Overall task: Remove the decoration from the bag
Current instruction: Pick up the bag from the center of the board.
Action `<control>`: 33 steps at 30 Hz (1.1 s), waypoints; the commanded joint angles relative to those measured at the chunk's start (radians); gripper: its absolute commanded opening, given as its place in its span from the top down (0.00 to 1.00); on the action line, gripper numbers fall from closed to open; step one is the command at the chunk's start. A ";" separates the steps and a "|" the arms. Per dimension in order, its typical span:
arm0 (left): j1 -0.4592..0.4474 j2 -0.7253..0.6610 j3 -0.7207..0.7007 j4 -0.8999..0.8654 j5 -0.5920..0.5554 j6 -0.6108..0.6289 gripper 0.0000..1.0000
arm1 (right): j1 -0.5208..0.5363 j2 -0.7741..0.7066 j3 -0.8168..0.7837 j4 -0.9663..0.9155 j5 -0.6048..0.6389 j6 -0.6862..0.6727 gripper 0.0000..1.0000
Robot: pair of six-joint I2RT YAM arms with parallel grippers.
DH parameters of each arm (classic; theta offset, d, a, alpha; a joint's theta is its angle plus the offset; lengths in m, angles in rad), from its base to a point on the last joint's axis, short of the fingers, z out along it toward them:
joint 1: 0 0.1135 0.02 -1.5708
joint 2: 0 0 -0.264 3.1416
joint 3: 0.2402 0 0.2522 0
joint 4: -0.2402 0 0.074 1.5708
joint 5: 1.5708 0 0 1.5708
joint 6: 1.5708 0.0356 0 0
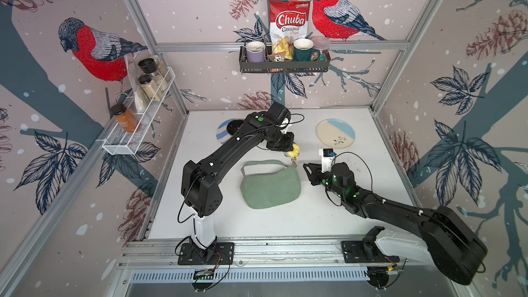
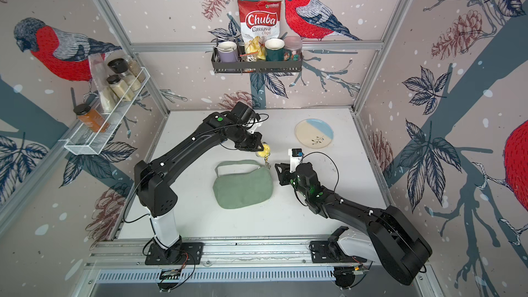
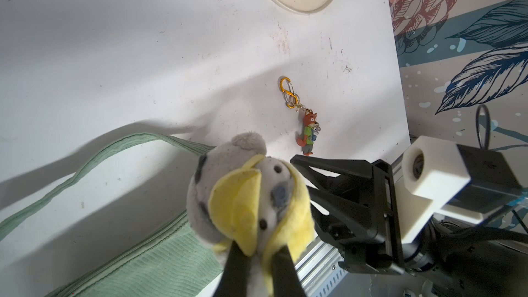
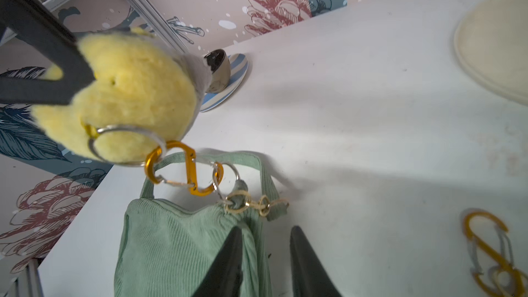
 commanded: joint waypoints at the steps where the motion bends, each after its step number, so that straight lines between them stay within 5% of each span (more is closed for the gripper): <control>1: -0.006 -0.015 0.017 -0.035 0.023 0.037 1.00 | 0.002 -0.013 -0.022 0.169 -0.005 -0.079 0.73; 8: -0.011 -0.041 0.041 -0.069 0.048 0.061 1.00 | 0.003 0.007 -0.064 0.236 -0.154 -0.114 0.49; 12: -0.013 -0.054 0.061 -0.093 0.066 0.083 1.00 | 0.009 0.024 -0.069 0.238 -0.228 -0.153 0.49; 22: -0.020 -0.085 0.062 -0.100 0.161 0.127 1.00 | 0.066 0.087 -0.014 0.274 -0.181 -0.209 0.47; 33: 0.002 -0.166 0.000 -0.117 0.177 0.197 1.00 | 0.067 0.071 -0.022 0.246 -0.083 -0.206 0.91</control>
